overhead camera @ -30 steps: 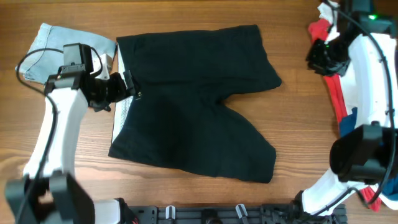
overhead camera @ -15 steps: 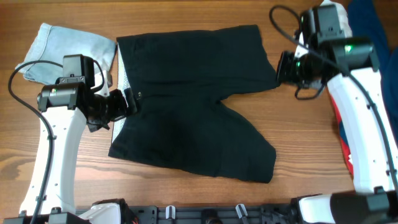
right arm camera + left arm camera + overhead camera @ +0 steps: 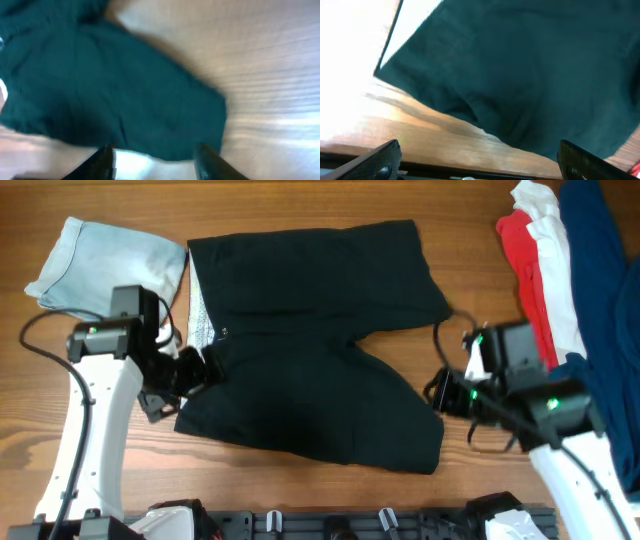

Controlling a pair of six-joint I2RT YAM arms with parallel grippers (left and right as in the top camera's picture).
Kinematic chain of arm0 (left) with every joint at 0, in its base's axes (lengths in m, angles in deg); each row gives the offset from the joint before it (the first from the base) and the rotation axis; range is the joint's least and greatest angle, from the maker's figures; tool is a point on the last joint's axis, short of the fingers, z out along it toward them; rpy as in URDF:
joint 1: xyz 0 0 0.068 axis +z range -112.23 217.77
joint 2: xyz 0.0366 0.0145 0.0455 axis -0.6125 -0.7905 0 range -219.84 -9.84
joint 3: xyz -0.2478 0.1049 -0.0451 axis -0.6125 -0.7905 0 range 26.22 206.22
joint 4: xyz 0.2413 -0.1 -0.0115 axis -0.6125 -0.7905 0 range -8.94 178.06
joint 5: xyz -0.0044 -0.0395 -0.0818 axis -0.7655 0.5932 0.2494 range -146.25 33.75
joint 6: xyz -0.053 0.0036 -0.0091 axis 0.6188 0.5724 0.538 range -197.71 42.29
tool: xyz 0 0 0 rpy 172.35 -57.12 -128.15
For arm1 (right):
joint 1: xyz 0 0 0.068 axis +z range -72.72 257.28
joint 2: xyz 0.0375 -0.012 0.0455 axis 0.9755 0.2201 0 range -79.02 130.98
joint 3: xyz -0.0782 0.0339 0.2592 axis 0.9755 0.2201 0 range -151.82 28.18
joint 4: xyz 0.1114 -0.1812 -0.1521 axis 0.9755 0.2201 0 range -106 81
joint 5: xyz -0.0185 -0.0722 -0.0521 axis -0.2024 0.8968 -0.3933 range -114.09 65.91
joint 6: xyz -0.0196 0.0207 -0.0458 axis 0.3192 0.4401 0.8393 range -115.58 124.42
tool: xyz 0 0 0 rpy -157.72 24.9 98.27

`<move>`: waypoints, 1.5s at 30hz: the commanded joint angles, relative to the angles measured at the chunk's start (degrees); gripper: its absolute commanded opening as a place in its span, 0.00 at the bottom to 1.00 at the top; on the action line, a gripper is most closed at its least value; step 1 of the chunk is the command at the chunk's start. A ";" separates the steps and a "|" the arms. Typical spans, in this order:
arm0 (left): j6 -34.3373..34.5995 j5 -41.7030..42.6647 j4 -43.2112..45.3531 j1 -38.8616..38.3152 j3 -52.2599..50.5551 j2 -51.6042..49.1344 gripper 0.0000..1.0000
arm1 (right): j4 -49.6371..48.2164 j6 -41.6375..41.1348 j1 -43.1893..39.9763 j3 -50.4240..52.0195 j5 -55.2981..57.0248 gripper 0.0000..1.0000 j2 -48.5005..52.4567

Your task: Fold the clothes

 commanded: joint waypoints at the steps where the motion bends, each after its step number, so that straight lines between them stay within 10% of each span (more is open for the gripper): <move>1: 5.51 -0.07 1.31 -0.04 -6.80 0.68 1.00 | -0.50 -8.68 2.91 6.29 -5.68 0.65 -2.19; 3: 7.10 -0.09 1.95 -0.04 -9.16 0.68 1.00 | -1.49 -12.00 4.13 9.22 -8.46 0.76 -2.05; 13: 10.49 0.20 13.07 -0.04 -18.78 0.68 0.97 | -12.46 -25.40 6.58 24.79 -18.67 0.65 -1.66; 31: 16.63 -2.86 29.29 -0.04 -29.68 0.57 0.74 | -15.69 -23.58 6.58 28.98 -20.94 0.65 -1.66; 45: 33.18 -12.22 29.83 -0.04 -30.21 0.57 0.84 | -15.78 -23.06 6.58 28.98 -20.92 0.66 -1.66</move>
